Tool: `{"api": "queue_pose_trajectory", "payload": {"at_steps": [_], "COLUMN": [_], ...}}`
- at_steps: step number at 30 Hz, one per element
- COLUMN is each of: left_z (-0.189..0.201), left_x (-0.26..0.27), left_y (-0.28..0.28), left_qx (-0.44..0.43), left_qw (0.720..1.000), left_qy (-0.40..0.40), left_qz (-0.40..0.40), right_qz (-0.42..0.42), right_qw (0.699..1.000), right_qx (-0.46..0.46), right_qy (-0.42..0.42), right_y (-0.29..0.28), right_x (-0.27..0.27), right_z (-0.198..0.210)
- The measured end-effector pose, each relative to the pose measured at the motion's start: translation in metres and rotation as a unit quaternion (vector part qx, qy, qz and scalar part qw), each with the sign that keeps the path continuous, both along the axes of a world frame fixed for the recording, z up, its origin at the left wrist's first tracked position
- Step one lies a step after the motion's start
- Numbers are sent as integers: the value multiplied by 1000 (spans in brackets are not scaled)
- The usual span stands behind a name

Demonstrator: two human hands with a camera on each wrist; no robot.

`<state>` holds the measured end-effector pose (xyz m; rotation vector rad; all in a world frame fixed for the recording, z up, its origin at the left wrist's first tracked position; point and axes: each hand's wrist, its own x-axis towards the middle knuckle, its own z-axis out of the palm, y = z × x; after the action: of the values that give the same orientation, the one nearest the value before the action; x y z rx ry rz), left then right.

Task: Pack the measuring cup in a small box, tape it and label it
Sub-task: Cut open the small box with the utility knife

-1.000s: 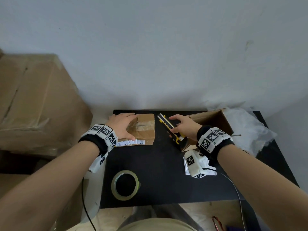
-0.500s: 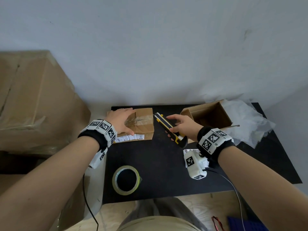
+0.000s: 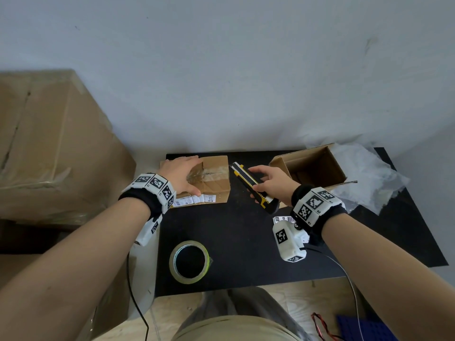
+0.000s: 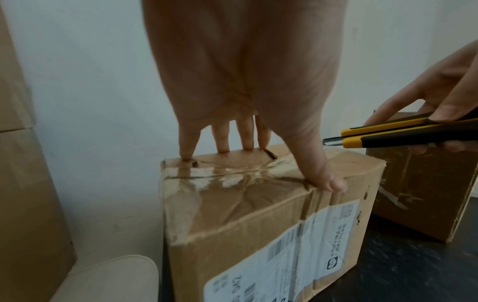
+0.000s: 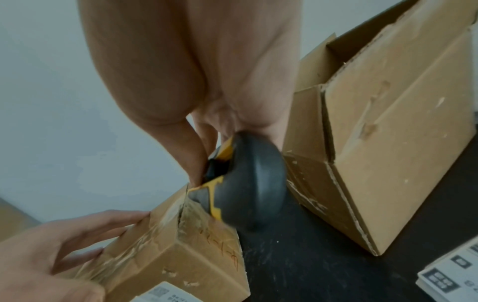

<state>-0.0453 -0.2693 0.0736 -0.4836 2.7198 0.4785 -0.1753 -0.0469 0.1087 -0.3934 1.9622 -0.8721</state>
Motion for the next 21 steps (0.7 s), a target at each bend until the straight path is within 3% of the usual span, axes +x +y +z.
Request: {"api": "queue_pose_trajectory", "payload": {"at_steps": [21], "left_z": [-1], "left_x": [1], "left_y": [1], "left_qx": [2], "left_qw": [1000], "left_qy": [12], "left_qz": [4], "right_qz": [-14], "right_qw": [1000], "right_qx": [-10], "right_qy": [-12], "right_y": [-2], "right_x": [4], "right_z": [0]}}
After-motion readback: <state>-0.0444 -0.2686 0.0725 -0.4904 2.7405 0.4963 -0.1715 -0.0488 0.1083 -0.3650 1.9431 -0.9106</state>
